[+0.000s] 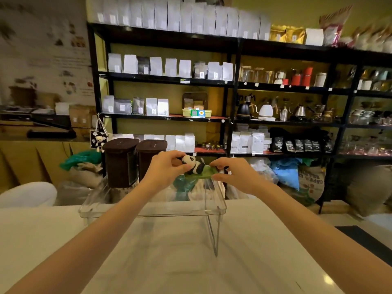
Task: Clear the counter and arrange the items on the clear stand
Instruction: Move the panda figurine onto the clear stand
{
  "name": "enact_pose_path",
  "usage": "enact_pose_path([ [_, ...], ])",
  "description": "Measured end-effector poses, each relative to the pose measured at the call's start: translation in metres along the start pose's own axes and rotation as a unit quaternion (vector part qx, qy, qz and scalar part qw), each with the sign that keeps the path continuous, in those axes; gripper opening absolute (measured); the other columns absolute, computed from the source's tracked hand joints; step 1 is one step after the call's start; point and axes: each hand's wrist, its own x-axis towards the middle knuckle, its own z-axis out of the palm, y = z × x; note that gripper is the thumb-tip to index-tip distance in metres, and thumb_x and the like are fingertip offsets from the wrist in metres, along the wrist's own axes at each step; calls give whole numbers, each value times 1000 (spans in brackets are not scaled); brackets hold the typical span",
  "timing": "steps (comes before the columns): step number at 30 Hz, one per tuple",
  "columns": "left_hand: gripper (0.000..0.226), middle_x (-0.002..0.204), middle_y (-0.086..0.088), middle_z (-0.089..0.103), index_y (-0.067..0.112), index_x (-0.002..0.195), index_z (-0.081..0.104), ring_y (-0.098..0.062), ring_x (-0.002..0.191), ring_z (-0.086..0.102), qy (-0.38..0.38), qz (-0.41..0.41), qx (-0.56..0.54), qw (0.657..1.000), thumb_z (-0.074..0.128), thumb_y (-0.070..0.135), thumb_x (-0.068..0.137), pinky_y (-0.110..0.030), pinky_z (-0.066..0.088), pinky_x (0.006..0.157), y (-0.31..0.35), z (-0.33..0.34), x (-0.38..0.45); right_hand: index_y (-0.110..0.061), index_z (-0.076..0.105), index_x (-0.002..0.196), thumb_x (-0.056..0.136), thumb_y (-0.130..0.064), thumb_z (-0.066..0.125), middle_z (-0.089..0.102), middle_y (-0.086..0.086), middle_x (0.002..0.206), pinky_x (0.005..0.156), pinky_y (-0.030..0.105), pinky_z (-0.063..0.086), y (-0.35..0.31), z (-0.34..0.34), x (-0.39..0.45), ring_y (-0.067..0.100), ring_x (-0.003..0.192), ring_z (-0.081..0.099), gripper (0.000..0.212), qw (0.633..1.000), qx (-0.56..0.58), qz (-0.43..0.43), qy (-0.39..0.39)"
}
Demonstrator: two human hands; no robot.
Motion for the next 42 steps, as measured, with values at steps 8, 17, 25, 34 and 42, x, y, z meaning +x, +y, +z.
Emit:
enact_pose_path([
  [8,45,117,-15,66,6,126,55,-21,105,62,17,-45,20,999,65,16,83,-26,48,90,-18,30,33,-21,59,120,84,-27,62,62,7,123,89,29,43,30,20,43,24,108,55,37,999,-35,14,-28],
  [17,41,128,-15,60,4,130,51,-24,116,57,49,-111,-5,993,53,13,90,-36,46,100,-34,50,57,-17,66,111,82,-27,65,63,6,119,92,37,46,38,28,69,24,107,55,31,995,-55,11,-81],
  [25,40,133,-16,55,4,131,48,-28,122,52,66,-175,-59,981,50,11,92,-41,45,103,-48,60,63,-13,67,110,84,-29,62,65,10,111,88,37,52,30,41,83,26,101,58,31,984,-148,32,-92],
  [34,40,134,-17,52,3,134,42,-30,120,50,-12,-169,62,984,39,8,95,-37,43,96,-47,59,57,-13,68,108,87,-22,57,68,11,106,82,35,52,27,51,79,27,95,62,26,984,-158,44,-65],
  [42,57,137,-21,47,6,147,6,-32,119,51,-129,-132,176,967,34,16,98,-34,45,89,-31,50,45,-11,62,114,90,-22,46,66,13,108,85,36,52,21,48,61,28,95,61,31,976,-186,49,-101],
])
